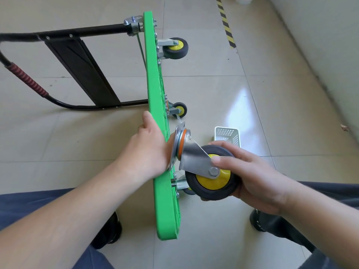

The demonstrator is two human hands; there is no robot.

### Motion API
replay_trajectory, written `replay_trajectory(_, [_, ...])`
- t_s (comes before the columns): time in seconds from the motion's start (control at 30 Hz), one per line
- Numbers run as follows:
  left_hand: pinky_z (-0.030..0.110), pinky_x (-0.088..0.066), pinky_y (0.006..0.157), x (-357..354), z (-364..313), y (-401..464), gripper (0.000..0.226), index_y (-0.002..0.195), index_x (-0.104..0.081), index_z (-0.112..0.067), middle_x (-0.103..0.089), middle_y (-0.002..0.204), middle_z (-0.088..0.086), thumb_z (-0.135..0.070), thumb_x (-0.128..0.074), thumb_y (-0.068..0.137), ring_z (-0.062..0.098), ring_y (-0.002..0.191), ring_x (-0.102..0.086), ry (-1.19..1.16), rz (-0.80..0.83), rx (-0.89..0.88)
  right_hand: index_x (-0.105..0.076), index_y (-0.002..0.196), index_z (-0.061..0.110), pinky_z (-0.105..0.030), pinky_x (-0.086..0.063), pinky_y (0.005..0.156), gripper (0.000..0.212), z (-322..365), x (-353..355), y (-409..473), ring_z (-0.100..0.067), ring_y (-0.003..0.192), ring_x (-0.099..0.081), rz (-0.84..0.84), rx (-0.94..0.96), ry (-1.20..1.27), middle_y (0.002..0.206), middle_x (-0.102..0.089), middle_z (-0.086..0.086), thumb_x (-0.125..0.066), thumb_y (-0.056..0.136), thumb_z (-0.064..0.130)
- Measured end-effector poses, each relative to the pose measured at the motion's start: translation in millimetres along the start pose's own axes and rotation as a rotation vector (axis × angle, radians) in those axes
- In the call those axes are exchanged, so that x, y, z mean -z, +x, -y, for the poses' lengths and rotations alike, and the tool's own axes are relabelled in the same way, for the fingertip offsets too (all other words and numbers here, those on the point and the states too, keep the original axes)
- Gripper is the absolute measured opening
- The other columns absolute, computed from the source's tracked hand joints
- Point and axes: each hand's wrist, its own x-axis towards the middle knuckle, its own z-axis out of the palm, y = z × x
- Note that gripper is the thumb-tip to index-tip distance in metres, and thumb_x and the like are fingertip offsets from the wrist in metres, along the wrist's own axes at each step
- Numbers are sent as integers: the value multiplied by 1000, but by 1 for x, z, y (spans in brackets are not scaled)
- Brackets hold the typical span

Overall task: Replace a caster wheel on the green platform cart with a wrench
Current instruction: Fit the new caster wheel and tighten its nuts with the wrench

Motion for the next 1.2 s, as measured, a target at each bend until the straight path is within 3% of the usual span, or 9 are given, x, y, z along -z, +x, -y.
replay_trajectory(0.07, [39,-38,74,-1,-1,1,78,148,-12,-2,-58,125,27,-43,-55,97,46,101,-61,-10,-9,13,-71,107,27,-37,-56,78,34,-2,-6,1,-20,85,-65,9,6,-94,98,-69,-6,-80,75,21])
replay_trajectory(0.13, [40,-38,71,-2,0,1,80,143,-18,-5,-59,119,24,-57,-52,93,45,97,-61,-17,-25,27,-72,97,32,-27,-50,72,32,-4,-8,2,-17,81,-65,5,29,-132,96,-72,-4,-81,72,15])
replay_trajectory(0.3, [41,-39,74,-5,4,4,83,147,-16,-2,-59,127,26,-57,-50,96,47,104,-60,3,-31,23,-71,113,27,-33,-57,86,48,1,10,10,-22,94,-72,-64,149,-354,107,-76,-5,-84,71,8])
replay_trajectory(0.43, [42,-41,85,-8,4,7,77,154,-13,-5,-53,144,25,-54,-45,104,46,121,-58,9,-68,34,-69,117,27,-22,-58,76,54,14,34,21,-11,86,-73,-119,158,-545,98,-77,8,-81,77,-7])
replay_trajectory(0.53, [46,-44,97,-8,8,9,74,157,-11,-7,-50,149,24,-51,-40,105,46,125,-56,6,-72,29,-66,123,35,-25,-59,85,62,20,55,31,-11,95,-74,-121,147,-708,103,-78,9,-83,76,-3])
replay_trajectory(0.7, [52,-46,101,-8,11,12,65,154,-16,-9,-52,147,22,-48,-35,106,45,122,-56,-13,-79,18,-68,120,39,-10,-51,69,59,26,66,49,2,84,-70,-18,169,-937,99,-74,21,-89,76,5])
replay_trajectory(0.77, [53,-45,103,-8,12,12,62,153,-18,-10,-52,146,20,-47,-34,106,45,122,-55,-26,-79,21,-66,117,48,-14,-53,76,61,24,66,55,1,92,-69,-13,206,-1012,104,-71,24,-89,74,12])
replay_trajectory(0.97, [53,-42,108,-8,15,12,63,157,-17,-12,-49,151,17,-48,-32,107,41,129,-52,-40,-78,21,-64,124,46,-21,-53,92,67,8,57,67,1,104,-67,32,293,-1018,114,-70,22,-90,71,12])
replay_trajectory(1.2, [56,-44,104,-7,10,10,75,154,-21,-11,-55,143,19,-55,-28,94,45,122,-55,-37,-77,40,-63,126,47,-23,-53,92,66,-9,51,68,0,108,-66,39,339,-980,118,-70,22,-88,72,16])
